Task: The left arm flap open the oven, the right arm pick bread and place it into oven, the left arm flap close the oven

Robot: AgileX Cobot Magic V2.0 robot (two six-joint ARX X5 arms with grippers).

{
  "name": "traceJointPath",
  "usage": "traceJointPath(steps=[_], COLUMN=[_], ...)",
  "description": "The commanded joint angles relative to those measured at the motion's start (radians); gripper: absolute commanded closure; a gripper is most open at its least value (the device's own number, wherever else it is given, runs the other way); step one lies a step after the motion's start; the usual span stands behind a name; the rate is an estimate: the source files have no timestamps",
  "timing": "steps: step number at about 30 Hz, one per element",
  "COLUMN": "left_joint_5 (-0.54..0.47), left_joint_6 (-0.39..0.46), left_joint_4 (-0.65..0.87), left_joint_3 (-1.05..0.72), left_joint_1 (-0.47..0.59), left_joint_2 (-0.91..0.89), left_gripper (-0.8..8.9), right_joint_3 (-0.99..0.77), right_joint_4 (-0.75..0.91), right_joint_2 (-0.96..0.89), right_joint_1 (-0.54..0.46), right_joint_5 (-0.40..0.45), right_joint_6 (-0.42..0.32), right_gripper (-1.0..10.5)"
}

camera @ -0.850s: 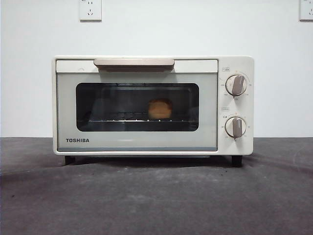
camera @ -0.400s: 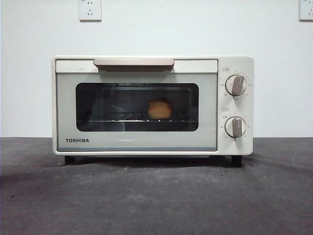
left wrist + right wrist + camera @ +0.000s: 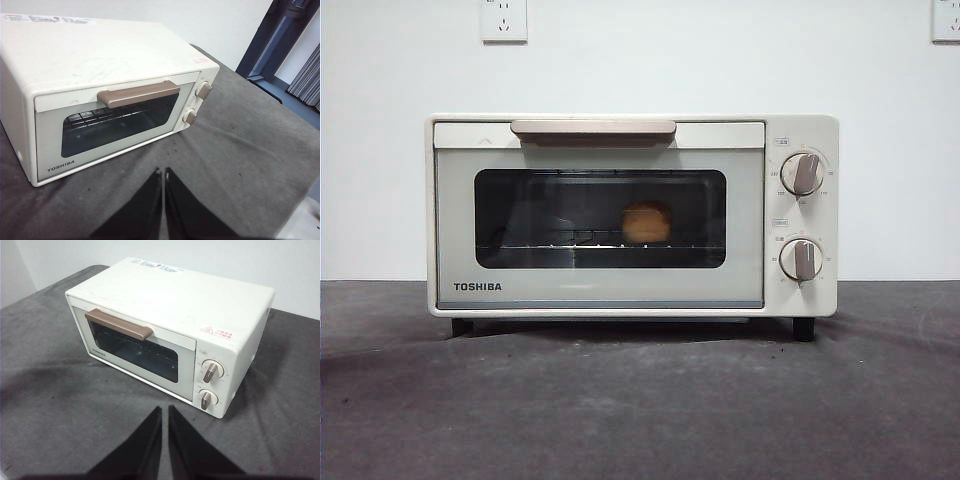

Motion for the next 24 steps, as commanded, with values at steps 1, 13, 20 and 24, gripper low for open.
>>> traceJointPath(steps=[1,13,20,24], left_joint_5=[0.002,-0.079,-0.370,-0.492], left_joint_6=[0.016,-0.005,-0.129,-0.127], left_joint_4=[0.019,0.308,0.491,0.499], left_joint_3=[0.002,-0.430,-0.677,-0.726], left_joint_1=[0.010,0.044,0.064,0.064], left_joint_2=[-0.018,-0.282,-0.376,-0.419], left_gripper=[7.97,7.97,7.97,7.97], right_joint_3=[0.019,0.019,0.019,0.019], right_joint_4=[0.011,0.011,0.011,0.011], right_joint_2=[0.003,0.003,0.003,0.003], right_joint_1=[0.008,0.008,0.008,0.008], right_joint_5=[0.001,0.002,0.001,0.001], right_joint_6=[-0.010,-0.010,-0.010,-0.010], right_gripper=[9.3,9.3,9.3,9.3])
